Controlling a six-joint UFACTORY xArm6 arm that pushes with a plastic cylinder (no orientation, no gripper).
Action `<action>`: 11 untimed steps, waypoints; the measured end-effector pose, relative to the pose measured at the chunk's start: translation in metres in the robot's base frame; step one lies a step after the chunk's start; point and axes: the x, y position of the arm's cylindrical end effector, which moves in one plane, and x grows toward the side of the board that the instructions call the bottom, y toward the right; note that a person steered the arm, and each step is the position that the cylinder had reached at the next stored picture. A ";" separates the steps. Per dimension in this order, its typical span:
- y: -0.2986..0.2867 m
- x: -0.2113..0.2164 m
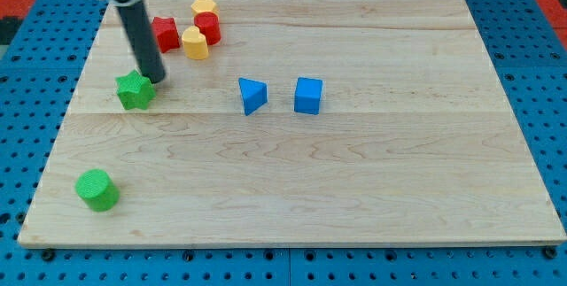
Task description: Move your arm towards the red star
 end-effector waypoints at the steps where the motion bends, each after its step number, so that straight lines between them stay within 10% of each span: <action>1: -0.015 0.033; 3: -0.007 0.101; 11: 0.018 0.011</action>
